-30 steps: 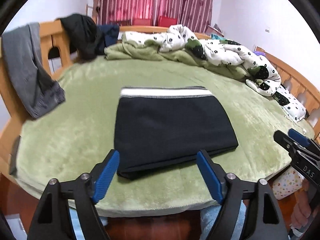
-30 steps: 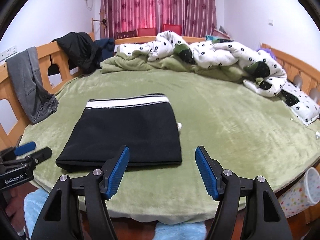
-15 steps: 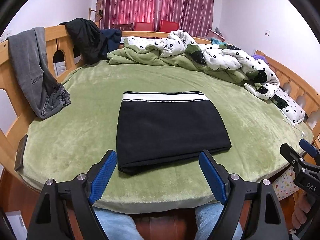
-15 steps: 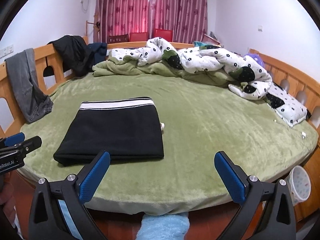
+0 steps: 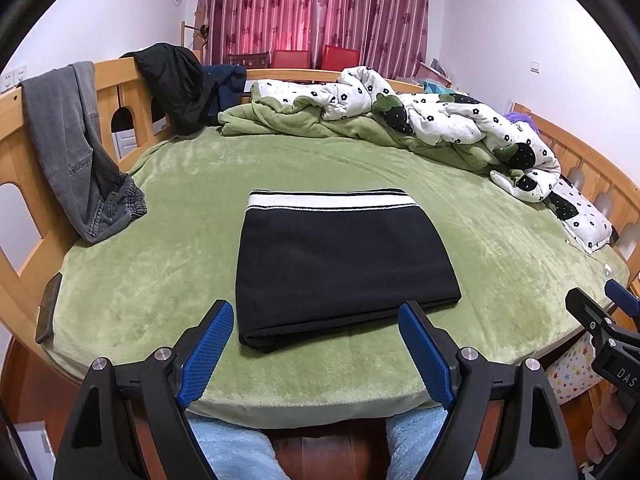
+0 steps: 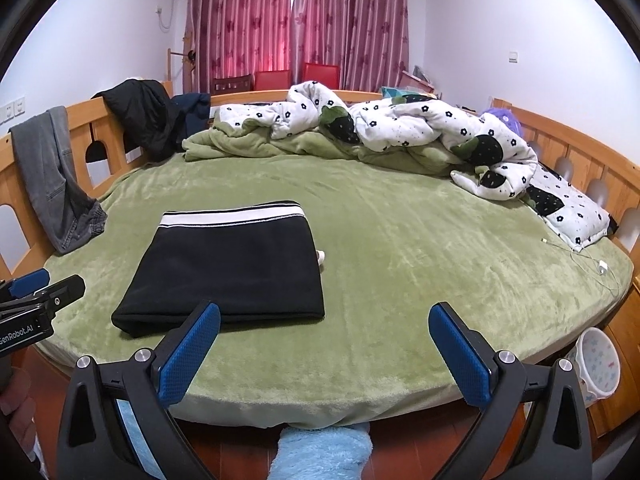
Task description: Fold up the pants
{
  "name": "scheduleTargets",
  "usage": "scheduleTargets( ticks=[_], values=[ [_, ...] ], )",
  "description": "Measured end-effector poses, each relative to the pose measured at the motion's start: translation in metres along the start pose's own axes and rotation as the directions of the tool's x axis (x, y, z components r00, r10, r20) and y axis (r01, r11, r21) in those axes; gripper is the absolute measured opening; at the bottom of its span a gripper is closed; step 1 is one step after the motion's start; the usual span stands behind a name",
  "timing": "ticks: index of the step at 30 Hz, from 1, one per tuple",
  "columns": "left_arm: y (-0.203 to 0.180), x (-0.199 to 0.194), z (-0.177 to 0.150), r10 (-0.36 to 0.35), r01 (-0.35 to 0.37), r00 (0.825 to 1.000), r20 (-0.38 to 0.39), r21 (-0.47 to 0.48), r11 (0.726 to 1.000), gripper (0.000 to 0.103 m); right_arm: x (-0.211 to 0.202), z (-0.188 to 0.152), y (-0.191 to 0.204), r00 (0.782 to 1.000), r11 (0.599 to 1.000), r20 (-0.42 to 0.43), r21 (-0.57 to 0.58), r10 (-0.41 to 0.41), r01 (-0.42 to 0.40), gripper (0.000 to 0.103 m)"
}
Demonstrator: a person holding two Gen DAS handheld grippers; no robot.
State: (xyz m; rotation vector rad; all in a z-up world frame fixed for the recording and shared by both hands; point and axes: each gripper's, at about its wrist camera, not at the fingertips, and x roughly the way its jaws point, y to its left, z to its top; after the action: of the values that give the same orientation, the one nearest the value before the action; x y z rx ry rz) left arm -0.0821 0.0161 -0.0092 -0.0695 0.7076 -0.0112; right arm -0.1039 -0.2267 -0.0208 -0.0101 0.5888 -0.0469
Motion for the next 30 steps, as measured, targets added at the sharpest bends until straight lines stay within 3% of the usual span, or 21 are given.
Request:
scheduleTargets(
  ticks=[30],
  values=[
    [-0.0027,-0.0029,-0.0062,0.038,-0.038,0.999,0.0,-0.001,0.999,0.084,0.0029,-0.0026,-0.0019,1.0,1.0,-0.011,0.02,-0.007,0.008,0.102]
  ],
)
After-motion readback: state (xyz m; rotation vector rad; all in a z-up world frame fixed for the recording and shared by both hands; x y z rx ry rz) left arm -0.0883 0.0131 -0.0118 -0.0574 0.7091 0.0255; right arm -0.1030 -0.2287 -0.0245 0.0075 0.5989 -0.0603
